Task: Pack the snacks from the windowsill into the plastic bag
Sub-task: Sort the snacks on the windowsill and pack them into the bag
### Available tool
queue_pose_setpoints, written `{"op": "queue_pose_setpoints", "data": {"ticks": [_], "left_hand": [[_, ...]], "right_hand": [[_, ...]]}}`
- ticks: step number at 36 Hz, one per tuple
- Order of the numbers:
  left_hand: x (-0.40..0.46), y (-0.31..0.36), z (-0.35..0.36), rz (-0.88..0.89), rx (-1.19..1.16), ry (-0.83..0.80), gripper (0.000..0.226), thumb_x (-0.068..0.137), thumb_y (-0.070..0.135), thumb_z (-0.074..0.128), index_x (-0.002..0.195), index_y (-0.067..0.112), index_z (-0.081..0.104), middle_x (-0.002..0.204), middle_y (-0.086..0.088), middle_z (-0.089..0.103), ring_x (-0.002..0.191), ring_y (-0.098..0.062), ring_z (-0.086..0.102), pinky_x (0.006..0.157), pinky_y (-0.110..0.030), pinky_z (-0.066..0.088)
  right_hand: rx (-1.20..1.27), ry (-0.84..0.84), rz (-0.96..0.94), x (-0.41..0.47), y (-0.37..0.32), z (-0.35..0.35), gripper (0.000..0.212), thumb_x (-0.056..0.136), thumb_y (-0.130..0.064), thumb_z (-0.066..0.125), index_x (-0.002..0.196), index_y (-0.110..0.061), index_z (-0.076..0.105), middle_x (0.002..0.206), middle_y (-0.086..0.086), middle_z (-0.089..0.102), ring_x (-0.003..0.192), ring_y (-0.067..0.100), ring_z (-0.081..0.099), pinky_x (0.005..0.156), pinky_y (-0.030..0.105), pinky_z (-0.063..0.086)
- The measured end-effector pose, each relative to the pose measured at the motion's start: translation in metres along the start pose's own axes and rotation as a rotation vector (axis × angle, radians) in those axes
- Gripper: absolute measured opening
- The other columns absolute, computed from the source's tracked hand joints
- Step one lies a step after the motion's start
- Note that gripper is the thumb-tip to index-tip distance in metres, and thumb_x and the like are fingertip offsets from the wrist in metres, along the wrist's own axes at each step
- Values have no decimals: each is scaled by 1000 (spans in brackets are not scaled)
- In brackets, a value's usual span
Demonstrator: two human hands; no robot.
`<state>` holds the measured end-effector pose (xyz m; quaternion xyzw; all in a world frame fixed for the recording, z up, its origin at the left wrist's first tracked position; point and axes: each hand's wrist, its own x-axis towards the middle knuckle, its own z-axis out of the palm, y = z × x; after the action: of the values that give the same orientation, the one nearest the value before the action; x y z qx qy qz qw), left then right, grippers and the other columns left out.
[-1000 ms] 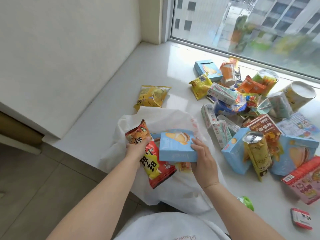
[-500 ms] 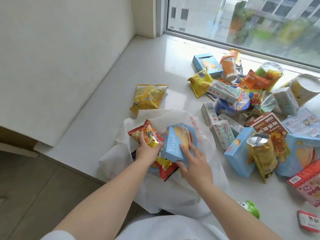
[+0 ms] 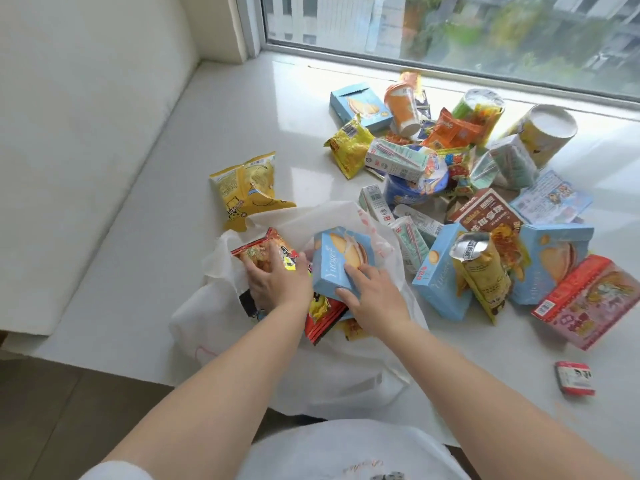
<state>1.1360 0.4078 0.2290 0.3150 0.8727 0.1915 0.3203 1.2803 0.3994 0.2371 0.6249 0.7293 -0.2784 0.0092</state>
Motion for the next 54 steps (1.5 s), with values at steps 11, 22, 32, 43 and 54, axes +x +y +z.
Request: {"op": "queue_pose_setpoints", "data": {"ticks": [11,22,32,43,54], "left_hand": [[-75,66,52,961,220,-131,42,83,28,56,124,18,55,145,-2,35,139,-24,25,113,-49,20],[-145,137,156,1328,857,-259,52,90,27,48,140,25,35,155,5,16,146,-19,-2,115,-46,-9],[-135,198,233,1171,1450,-262,86,85,36,60,151,27,4,153,-11,22,141,-32,20,113,-52,15],[-108,180,187,691,898,-198,59,67,55,65,114,23,50,109,0,57,105,-23,54,78,-34,41],[-80,128,161,-9,16,-266,73,57,54,71,121,24,53,112,-3,66,96,-26,63,90,-40,50]], "right_hand": [[205,311,214,-65,87,-19,30,90,-18,56,119,-9,59,115,8,57,112,27,46,97,30,34],[243,276,502,-110,222,-44,30,90,-18,50,119,-14,59,121,7,57,117,25,45,99,29,32],[236,101,335,-84,310,-83,28,94,-24,45,118,-16,57,121,3,55,118,22,43,97,32,35],[313,197,109,-28,312,-112,47,90,-2,44,136,-11,41,132,10,47,119,27,48,94,36,40],[99,198,-124,45,271,-107,57,85,0,50,140,-4,35,141,14,38,127,31,37,107,38,34]]}}
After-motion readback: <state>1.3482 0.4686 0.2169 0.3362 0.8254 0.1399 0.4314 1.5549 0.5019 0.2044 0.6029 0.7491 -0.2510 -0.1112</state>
